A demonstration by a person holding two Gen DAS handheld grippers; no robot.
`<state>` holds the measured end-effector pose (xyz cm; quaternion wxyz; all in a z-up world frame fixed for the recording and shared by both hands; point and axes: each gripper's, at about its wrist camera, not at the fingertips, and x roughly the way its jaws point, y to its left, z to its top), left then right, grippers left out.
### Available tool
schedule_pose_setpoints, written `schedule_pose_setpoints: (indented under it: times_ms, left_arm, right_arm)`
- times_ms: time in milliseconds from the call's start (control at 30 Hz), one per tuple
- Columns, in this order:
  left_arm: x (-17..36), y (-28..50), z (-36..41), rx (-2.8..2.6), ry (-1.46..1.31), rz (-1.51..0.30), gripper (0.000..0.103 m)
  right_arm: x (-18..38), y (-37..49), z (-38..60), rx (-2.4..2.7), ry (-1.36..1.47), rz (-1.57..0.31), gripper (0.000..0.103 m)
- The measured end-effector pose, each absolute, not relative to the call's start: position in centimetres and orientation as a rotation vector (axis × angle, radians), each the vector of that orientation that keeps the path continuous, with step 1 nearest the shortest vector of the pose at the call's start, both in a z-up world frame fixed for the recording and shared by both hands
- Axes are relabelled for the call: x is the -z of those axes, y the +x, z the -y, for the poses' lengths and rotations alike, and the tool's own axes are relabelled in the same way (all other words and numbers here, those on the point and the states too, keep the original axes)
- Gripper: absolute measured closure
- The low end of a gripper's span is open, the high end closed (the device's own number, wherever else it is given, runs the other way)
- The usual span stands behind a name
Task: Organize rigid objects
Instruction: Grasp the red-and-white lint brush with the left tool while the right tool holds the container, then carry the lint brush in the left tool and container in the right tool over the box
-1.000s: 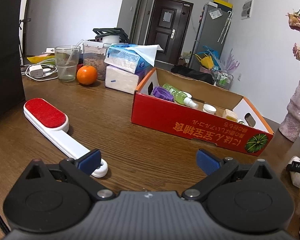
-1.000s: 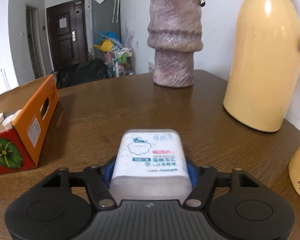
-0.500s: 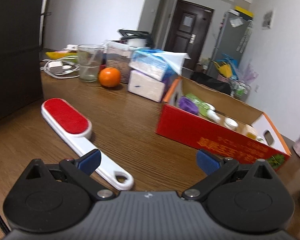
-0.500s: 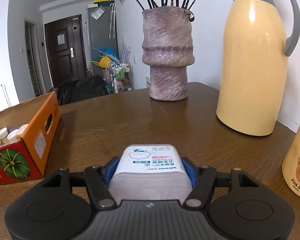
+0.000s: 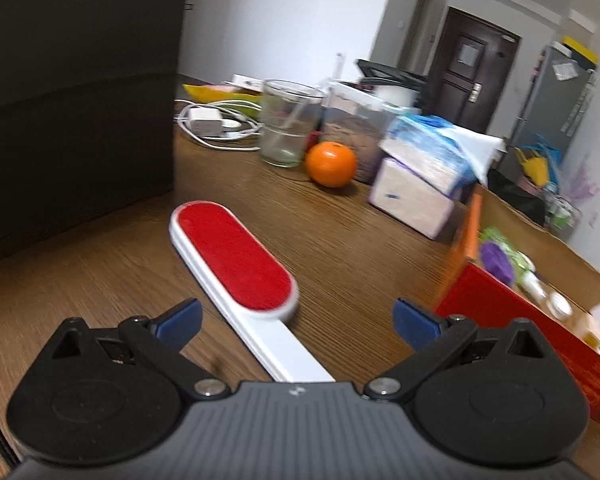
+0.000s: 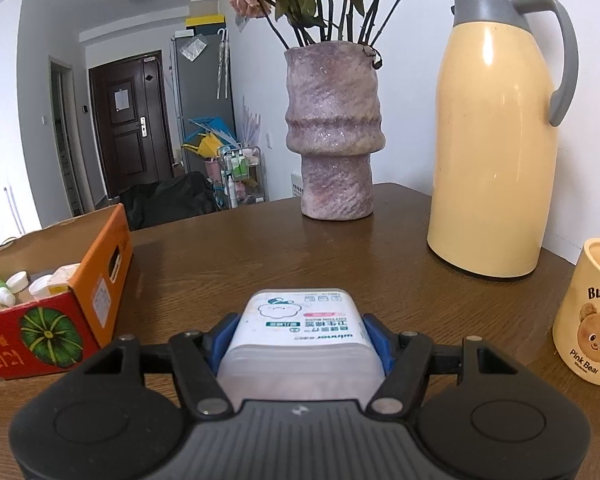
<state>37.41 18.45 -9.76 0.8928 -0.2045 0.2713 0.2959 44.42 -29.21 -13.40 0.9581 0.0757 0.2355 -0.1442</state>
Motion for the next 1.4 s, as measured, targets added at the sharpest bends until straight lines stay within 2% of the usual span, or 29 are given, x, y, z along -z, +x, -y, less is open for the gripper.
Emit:
schedule_pose_setpoints:
  times_ms: [733,800,1033,1067,1400]
  left_arm:
    - [13.2,43.1,-25.4,-0.818,-0.449,-0.695,0.0]
    - [13.4,43.5,-25.4,-0.829,-0.419,-0.71,0.003]
    - [13.1,43.5,-23.7,-0.8,-0.334,-0.716,0.042]
    - [13.1,43.5,-23.5,-0.792,-0.325,-0.719,0.046]
    - [13.0,43.3,-22.7,-0.705,-0.295,-0.723,0.046]
  right_arm:
    - [13.2,43.0,25.6,0.326,0.155,-0.458,0.038]
    - [13.2,42.8,25.3,0.328,0.157,-0.457,0.038]
    - [13.1,42.1,24.1,0.313,0.165,-0.453,0.038]
    - [13.1,42.0,24.0,0.308,0.165,-0.452,0.038]
    - [12.9,41.4,23.6,0.299,0.178,-0.451,0.038]
